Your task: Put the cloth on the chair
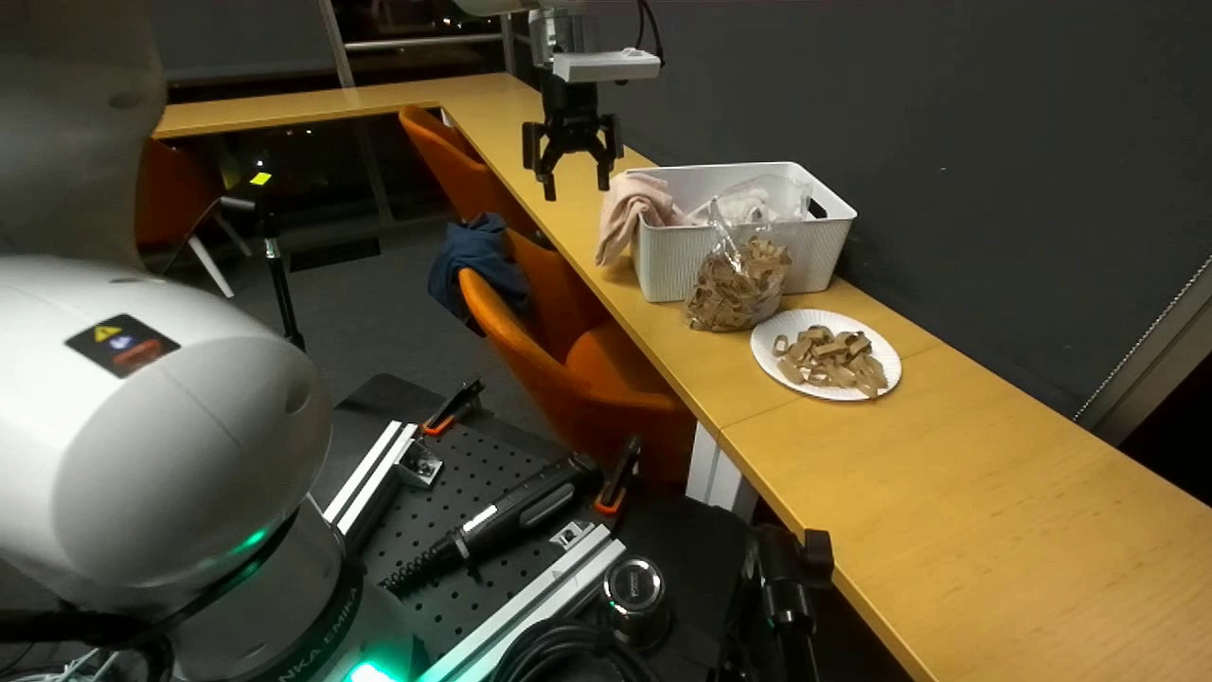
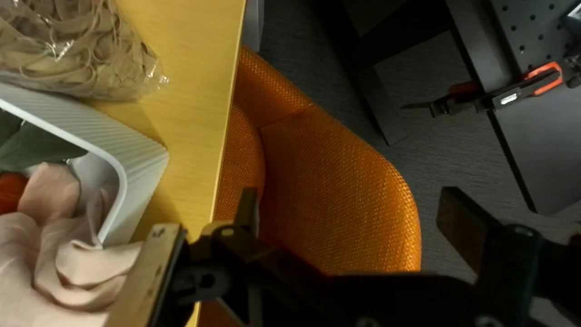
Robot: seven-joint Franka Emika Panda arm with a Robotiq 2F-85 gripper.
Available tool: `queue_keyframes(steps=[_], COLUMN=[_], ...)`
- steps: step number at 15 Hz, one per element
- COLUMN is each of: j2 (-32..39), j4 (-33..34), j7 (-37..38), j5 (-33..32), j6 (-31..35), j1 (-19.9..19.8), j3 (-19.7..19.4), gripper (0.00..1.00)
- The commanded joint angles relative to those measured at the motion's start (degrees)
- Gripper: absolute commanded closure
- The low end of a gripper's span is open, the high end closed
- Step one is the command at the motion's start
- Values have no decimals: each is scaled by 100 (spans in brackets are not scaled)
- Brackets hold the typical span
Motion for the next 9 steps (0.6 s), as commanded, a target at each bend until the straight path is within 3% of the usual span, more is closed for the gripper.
queue_keyframes(steps=[1,4,9], j2=[224,390,1281], j4=[542,1124,2549], j7=[75,193,196], j5=[-193,-276,-263], j6=[37,63,-56], j1=[58,66,56], j3=[17,-26,-114], gripper=[0,0,0])
